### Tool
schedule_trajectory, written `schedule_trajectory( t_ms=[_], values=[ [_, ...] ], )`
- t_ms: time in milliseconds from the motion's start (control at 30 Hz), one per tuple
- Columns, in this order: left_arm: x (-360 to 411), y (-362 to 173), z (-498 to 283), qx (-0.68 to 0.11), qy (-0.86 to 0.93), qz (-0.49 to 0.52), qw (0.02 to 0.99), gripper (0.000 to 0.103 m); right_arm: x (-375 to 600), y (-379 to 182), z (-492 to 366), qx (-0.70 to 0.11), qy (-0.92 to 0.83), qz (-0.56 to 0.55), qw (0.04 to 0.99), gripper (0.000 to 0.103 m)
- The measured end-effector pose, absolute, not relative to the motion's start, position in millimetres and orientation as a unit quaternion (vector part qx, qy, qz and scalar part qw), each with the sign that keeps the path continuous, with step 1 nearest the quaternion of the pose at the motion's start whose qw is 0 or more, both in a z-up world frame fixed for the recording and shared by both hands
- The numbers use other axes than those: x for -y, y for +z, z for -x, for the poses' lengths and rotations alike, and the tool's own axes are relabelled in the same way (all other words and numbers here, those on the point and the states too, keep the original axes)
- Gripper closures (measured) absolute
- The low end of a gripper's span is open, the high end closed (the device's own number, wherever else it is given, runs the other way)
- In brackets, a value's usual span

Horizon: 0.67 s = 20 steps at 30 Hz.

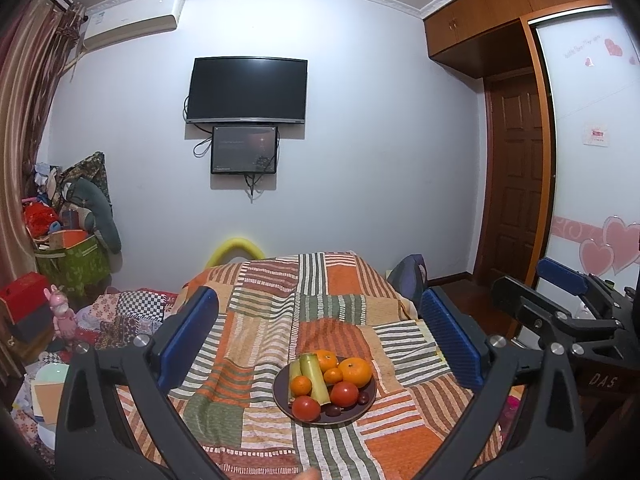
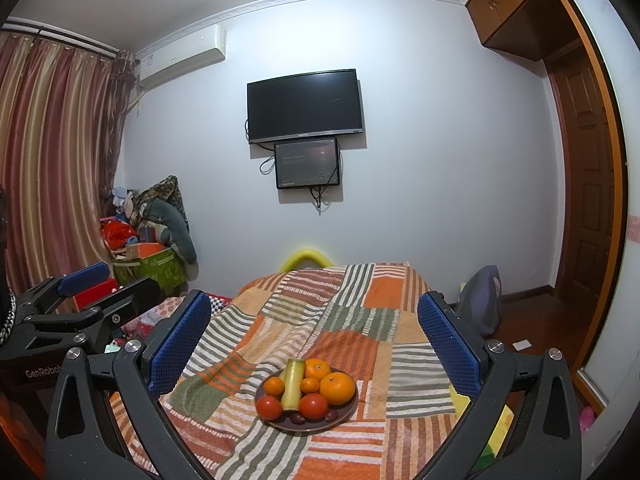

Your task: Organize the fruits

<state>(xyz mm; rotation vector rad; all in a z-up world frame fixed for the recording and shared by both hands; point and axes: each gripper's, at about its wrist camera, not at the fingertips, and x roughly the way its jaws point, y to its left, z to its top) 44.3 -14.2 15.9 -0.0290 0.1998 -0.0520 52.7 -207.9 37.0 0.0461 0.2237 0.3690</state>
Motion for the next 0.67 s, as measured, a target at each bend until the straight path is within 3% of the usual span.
schedule_trajectory(
  t_ms=[667],
  values=[
    [16.7,15.1,-47.4,-0.107,-0.033,0.013,0.994,0.000,210.4,34.9,-54.7,-0.114,0.176,-0.027,0.977,0.000]
  ],
)
